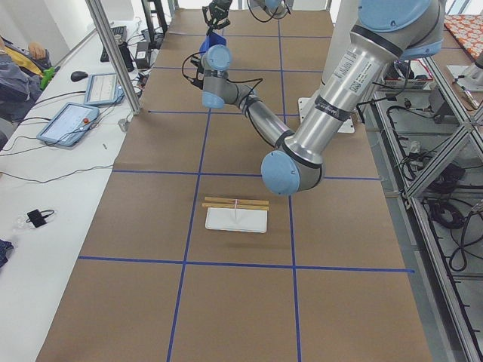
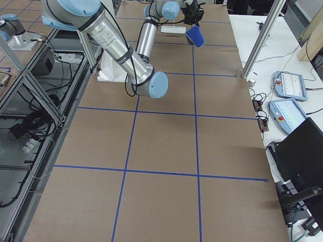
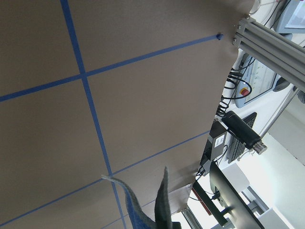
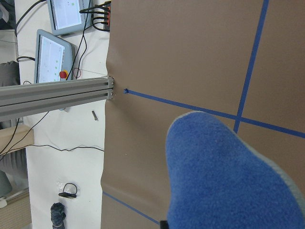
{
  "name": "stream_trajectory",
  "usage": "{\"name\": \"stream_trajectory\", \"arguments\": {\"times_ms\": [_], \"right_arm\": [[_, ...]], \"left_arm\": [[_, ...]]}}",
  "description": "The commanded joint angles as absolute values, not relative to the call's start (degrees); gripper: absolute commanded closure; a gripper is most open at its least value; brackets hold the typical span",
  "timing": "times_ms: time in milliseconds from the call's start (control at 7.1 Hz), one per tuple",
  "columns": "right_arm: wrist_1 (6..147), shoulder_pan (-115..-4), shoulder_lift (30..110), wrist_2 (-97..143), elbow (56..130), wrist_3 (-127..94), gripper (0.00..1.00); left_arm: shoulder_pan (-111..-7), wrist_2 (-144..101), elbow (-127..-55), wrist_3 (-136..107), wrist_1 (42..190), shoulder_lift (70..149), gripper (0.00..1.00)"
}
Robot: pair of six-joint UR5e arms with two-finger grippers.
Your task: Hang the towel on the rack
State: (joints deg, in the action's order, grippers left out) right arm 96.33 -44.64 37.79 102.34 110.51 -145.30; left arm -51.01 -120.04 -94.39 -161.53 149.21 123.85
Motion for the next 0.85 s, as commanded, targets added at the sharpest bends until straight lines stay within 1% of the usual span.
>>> {"name": "stream_trajectory", "arguments": {"times_ms": [0,141,423,564,705], "right_arm": [[96.3,-44.6,37.9,102.3,110.6,-144.8,0.01],[96.3,-45.2,37.9,102.4,110.7,-142.9,0.00],[96.4,-46.4,38.9,102.7,110.7,-139.9,0.00],[96.4,-47.1,40.0,102.9,110.7,-138.0,0.00],[96.4,-47.5,42.3,103.1,111.7,-134.3,0.00]], "left_arm": [[-51.1,-119.0,-96.1,-155.9,149.4,122.2,1.00],[-51.4,-117.4,-99.6,-147.8,149.3,118.8,1.00],[-52.5,-117.2,-103.9,-132.2,149.3,112.5,1.00],[-54.2,-117.3,-105.5,-122.9,149.5,107.7,1.00],[-54.8,-117.3,-109.3,-111.0,149.6,99.2,1.00]]}}
